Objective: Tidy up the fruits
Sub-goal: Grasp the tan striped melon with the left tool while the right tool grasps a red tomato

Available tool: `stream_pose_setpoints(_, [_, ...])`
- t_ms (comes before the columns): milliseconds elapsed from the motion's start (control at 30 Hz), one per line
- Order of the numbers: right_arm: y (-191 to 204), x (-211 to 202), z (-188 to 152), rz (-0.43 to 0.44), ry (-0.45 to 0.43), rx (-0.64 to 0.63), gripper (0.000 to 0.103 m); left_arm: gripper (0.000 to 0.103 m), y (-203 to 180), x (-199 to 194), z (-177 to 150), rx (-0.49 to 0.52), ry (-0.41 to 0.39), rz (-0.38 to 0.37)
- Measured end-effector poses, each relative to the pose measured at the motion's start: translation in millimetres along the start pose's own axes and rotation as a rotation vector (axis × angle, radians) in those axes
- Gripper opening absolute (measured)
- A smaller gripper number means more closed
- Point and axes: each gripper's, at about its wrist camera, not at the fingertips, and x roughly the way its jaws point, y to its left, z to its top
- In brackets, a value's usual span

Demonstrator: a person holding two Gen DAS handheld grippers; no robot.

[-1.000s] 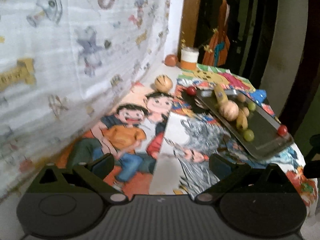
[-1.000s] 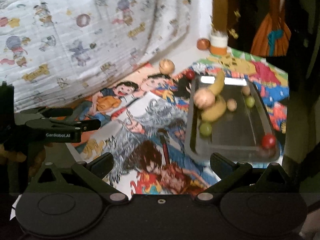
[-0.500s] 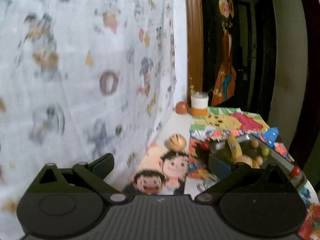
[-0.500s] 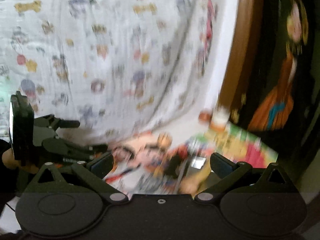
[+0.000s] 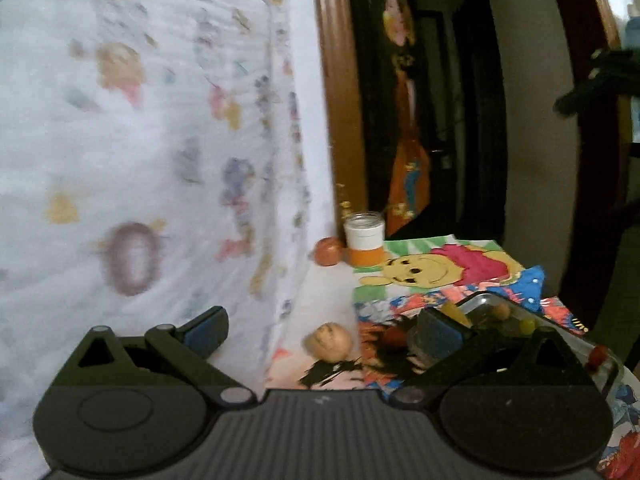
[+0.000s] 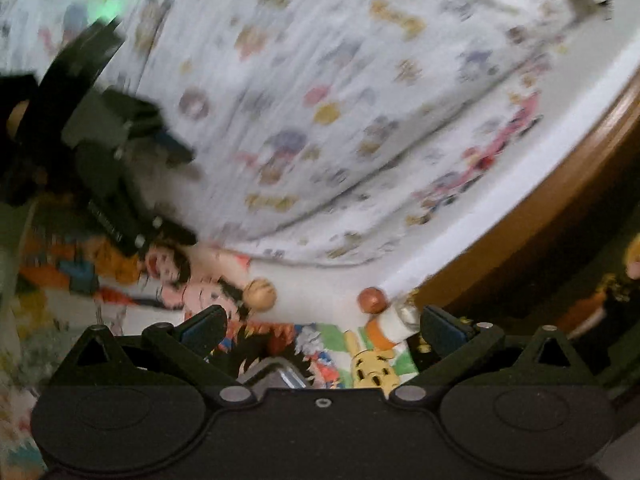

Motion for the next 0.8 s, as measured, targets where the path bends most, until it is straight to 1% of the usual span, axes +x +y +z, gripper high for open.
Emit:
stream_pose_setpoints(100, [3.5,33.1,-21.1,0.053,-0.017,-0.018,0.102,0.103,-2.9,28.4,-4.7,-0.020,0.029,-0.011])
stream_pose_setpoints(167, [5.7,55.2,-37.1,0.084,-0.024,-0.026,0.102,0.103,-7.7,49.1,-9.8,-0.024,0.067,-0.016])
stream_pose_setpoints(300, [10.8,98.9,-65.6,0.120,-0.014,-0.023,0.102,0.103,-20.8,90.2,-20.4,0.034,0.115,0.007])
stream_pose_setpoints(400, [10.9,132.9,-81.2,0.133,0.009,0.020,0.099,0.103,-24.6,119.0,-24.2,0.021,0.148,0.018])
stream_pose_setpoints(467, [7.3,150.9,-87.6,0.144,0.018,0.073,0.096,0.103,-22.3,136.4,-24.5,-0.013,0.161,0.024])
stream_pose_setpoints(533, [2.0,167.0,-92.3,0.159,0.020,0.125,0.095,0.103,-20.0,154.1,-24.2,-0.053,0.185,0.023])
stream_pose_setpoints(600, [-1.8,184.9,-96.3,0.185,0.026,0.173,0.089,0.102,-16.8,170.4,-25.8,-0.098,0.204,0.032])
stream_pose_setpoints(633, [-2.2,193.1,-97.9,0.199,0.031,0.188,0.088,0.102,-14.5,176.0,-26.8,-0.116,0.210,0.032])
stream_pose_setpoints(700, [0.2,209.8,-101.6,0.213,0.044,0.199,0.080,0.099,-11.8,190.5,-30.0,-0.147,0.231,0.026])
stream_pose_setpoints(800, [3.8,227.9,-106.6,0.226,0.064,0.213,0.071,0.095,-8.1,206.1,-35.3,-0.177,0.255,0.017])
